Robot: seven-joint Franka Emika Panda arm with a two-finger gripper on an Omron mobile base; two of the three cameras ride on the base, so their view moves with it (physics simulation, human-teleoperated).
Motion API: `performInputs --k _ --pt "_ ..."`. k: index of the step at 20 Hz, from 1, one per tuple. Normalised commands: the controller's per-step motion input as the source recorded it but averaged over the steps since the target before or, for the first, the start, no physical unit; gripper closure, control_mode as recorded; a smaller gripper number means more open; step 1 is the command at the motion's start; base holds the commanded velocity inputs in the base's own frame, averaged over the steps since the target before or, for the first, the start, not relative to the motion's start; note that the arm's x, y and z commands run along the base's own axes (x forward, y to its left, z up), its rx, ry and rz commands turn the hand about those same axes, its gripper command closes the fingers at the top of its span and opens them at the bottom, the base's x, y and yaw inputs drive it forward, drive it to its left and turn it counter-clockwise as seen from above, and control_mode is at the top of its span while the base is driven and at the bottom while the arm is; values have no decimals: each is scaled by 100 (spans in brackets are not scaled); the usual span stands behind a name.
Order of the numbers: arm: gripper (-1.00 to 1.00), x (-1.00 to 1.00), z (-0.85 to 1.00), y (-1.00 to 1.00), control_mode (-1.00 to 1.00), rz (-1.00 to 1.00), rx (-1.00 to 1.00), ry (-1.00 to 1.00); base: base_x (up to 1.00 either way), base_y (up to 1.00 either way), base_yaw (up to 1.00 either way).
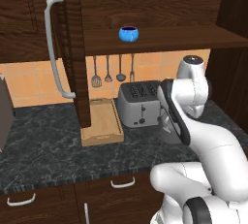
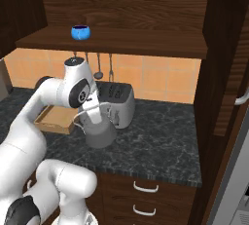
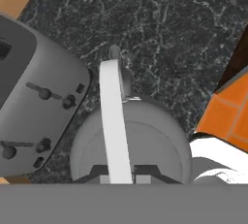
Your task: Pick the kettle from the counter and place it on the tray. Then pick the mug from the cabinet and place it on the tray. Then close the cabinet doors.
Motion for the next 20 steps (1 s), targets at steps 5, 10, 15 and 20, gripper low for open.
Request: performInputs --k 5,10,15,20 --pt "100 -5 9 99 -100 7 0 -11 0 0 0" --pt "100 -1 7 99 -100 17 -2 -8 0 0 0" --pt "100 7 33 71 -100 29 2 3 0 0 0" --pt "100 17 18 70 -100 22 0 -6 0 0 0"
